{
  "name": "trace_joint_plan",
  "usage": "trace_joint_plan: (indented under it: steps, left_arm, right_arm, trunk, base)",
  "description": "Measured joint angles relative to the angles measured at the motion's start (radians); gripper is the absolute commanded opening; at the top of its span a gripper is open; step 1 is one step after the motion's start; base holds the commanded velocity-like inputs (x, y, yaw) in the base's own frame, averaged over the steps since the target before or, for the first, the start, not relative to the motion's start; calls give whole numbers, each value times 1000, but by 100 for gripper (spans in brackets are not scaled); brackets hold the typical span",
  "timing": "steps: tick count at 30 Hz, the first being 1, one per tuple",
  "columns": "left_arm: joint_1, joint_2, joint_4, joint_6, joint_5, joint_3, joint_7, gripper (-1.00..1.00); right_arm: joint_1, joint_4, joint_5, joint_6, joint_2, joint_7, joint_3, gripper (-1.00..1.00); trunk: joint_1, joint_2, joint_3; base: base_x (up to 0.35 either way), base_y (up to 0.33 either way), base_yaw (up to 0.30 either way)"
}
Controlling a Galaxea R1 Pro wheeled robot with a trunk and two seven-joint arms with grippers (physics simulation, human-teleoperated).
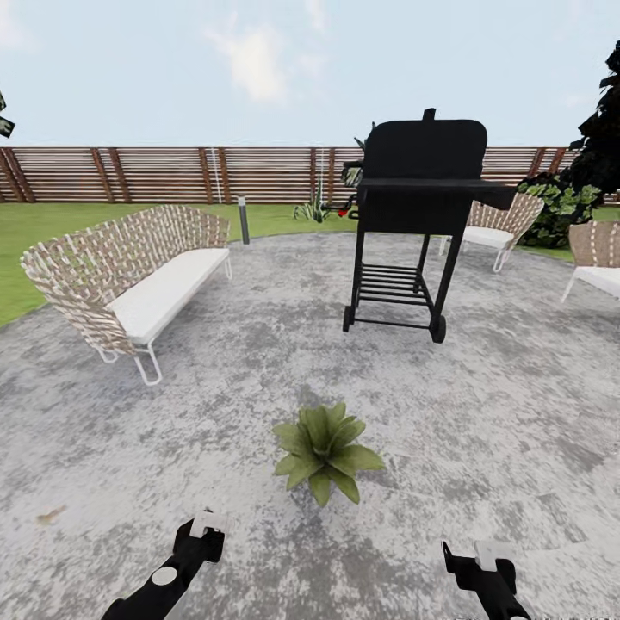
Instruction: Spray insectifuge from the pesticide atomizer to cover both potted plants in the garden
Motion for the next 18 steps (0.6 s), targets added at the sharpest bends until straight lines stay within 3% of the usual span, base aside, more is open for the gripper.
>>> trace_joint_plan:
  steps: [7,12,18]
  left_arm:
    - [0,1,0,0,1,2,0,-100]
    - [0,1,-1,0,1,2,0,-100]
    - [0,1,0,0,1,2,0,-100]
  right_arm:
    - [0,0,0,0,0,0,0,100]
    - [0,-1,-1,0,0,0,0,100]
    - [0,-1,-1,0,0,1,0,100]
  trunk:
    - [0,0,6]
    - [0,0,7]
    - [0,0,10]
  base:
    - [21,1,-148]
    - [271,153,-5]
    - [136,25,-170]
